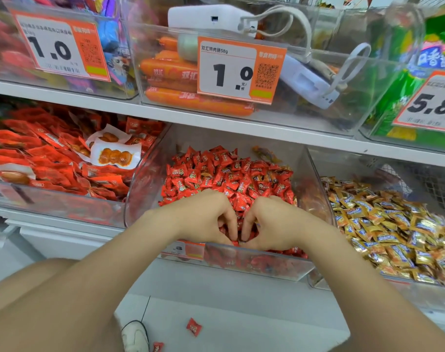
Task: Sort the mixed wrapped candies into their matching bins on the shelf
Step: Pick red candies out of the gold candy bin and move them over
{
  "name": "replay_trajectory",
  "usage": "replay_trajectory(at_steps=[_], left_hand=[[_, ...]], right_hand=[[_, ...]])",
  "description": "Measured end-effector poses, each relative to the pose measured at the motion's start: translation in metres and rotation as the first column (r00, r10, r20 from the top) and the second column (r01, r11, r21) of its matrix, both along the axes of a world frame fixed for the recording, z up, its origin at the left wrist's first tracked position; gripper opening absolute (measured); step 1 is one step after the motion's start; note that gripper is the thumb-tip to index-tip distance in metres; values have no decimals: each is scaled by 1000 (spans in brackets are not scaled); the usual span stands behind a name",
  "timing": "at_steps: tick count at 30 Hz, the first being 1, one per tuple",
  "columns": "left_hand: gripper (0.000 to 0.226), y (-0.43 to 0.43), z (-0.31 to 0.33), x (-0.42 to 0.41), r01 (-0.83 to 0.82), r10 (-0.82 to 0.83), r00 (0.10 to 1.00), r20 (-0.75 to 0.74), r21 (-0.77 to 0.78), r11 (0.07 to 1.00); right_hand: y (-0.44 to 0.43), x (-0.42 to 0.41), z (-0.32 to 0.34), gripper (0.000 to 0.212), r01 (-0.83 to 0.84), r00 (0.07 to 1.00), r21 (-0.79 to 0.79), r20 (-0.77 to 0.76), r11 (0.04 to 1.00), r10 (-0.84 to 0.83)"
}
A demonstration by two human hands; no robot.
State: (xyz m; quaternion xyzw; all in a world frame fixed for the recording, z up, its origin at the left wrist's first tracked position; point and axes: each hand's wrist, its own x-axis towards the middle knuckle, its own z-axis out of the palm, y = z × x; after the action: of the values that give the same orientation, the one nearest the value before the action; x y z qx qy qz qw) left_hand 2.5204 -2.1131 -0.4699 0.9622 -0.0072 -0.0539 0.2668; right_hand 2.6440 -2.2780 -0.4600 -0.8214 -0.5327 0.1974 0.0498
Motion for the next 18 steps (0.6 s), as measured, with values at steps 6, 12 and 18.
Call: replay_trajectory(at_steps=[6, 12, 18], left_hand=[[22, -4, 4, 4, -73, 87, 995, -39, 288, 955], [31, 5, 6, 1, -229, 261, 965, -14, 437, 870], [37, 18, 3, -2, -209, 184, 978, 102, 366, 907]], right_hand=[[12, -11, 1, 16, -42, 995, -33, 87, 999, 45], [-4, 7, 17, 42, 166, 985, 100, 27, 981, -169], [-10, 2, 21, 55, 144, 981, 263, 85, 954, -172]])
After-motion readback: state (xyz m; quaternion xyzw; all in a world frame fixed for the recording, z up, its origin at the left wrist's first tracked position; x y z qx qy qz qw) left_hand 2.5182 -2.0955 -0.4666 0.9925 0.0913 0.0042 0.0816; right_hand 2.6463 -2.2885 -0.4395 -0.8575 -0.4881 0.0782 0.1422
